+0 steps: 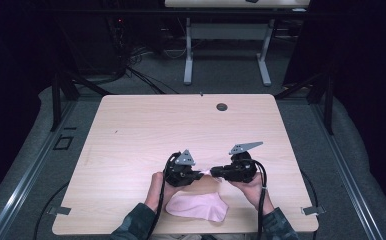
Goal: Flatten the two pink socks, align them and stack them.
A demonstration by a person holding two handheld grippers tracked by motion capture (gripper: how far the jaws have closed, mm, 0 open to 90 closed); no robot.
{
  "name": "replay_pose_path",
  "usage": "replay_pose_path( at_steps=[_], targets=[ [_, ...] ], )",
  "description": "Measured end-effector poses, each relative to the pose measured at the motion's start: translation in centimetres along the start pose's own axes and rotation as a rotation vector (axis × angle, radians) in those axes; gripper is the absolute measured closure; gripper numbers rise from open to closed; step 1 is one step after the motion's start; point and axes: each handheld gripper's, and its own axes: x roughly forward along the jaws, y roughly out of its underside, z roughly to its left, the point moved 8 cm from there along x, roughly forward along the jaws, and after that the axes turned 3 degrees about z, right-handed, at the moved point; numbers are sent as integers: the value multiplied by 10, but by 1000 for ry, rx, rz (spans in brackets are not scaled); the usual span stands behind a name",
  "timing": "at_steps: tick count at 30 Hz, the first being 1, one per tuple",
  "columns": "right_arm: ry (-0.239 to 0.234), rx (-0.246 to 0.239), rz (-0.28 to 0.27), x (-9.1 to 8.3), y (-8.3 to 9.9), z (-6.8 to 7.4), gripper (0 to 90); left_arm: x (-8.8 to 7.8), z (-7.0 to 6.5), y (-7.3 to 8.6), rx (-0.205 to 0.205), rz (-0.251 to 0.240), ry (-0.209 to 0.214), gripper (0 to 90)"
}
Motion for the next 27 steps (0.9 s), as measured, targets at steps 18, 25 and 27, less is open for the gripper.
replay_pose_path(
  at_steps=[18, 25, 27],
  targets=[
    [378, -346, -85, 16, -2, 23, 548, -23, 12, -22, -112, -9, 0, 885],
    [250, -269, -120, 1, -15, 21, 857, -25, 15, -11, -115, -13, 12, 790],
    [218, -244, -121, -6, -19, 22, 863, -23, 13, -3, -129, -15, 3, 728]
  ],
)
